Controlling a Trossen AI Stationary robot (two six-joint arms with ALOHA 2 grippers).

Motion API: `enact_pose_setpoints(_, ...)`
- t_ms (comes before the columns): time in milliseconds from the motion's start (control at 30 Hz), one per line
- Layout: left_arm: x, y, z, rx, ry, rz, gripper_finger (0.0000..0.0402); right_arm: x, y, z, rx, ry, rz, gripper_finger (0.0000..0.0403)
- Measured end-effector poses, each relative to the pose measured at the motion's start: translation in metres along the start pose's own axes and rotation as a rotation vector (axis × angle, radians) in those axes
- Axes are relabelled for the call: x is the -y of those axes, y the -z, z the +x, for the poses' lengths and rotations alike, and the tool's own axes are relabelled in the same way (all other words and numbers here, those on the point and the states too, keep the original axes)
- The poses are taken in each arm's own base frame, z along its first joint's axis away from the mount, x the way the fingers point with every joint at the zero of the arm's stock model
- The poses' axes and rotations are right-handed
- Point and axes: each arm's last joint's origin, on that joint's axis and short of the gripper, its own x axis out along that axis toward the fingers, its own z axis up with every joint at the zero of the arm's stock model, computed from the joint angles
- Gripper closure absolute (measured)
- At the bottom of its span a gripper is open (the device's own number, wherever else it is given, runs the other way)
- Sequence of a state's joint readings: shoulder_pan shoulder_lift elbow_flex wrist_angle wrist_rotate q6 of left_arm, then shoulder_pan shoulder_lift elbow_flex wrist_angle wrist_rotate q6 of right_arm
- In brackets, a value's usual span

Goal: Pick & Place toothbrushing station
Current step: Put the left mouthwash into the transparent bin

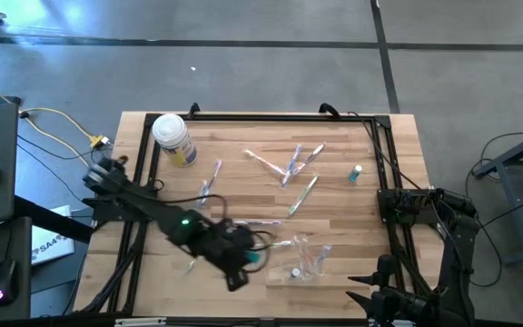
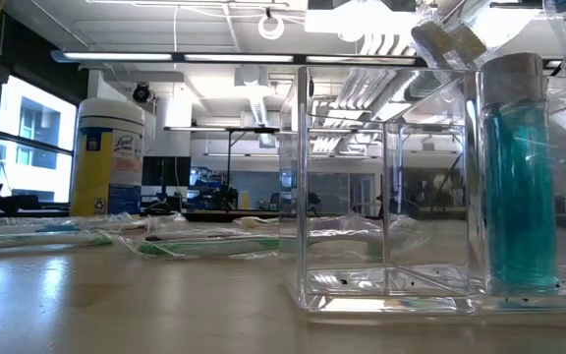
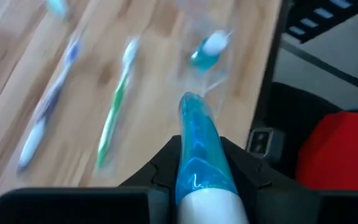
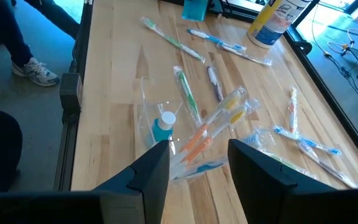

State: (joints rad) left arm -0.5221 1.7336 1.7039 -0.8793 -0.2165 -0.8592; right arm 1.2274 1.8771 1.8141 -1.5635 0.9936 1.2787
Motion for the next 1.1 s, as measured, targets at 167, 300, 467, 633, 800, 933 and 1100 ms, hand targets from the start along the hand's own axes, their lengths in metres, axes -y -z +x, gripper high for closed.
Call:
enact_pose_setpoints(167, 0.011, -0.035, 0.019, -0.003, 0.065, 0.051, 0.0327, 0.000, 0.000, 0.000, 0.000, -0.001, 0.000, 0.0245)
enact_pose_setpoints(300, 0.012, -0.048, 0.041, -0.056, 0.101, 0.082, 0.0327, 0.000, 0.000, 0.000, -0.005, -0.003, 0.000, 0.0245)
enact_pose_setpoints(467, 0.009, -0.052, 0.063, -0.092, 0.104, 0.086, 0.0327, 0.000, 0.000, 0.000, -0.005, -0.002, -0.018, 0.0245)
enact_pose_setpoints(633, 0.010, -0.056, 0.074, -0.072, 0.134, 0.094, 0.0327, 0.000, 0.000, 0.000, -0.005, -0.002, -0.020, 0.0245)
enact_pose_setpoints(800, 0.013, -0.064, 0.089, -0.025, 0.206, 0.087, 0.0327, 0.000, 0.001, 0.000, -0.003, -0.001, -0.025, 0.0245)
enact_pose_setpoints(933, 0.008, -0.065, 0.095, -0.037, 0.188, 0.080, 0.0327, -0.001, 0.006, 0.004, -0.008, 0.011, -0.042, 0.0245)
enact_pose_setpoints(1100, 0.000, -0.068, 0.107, -0.039, 0.159, 0.069, 0.0327, -0.002, 0.011, 0.007, -0.012, 0.021, -0.058, 0.0245)
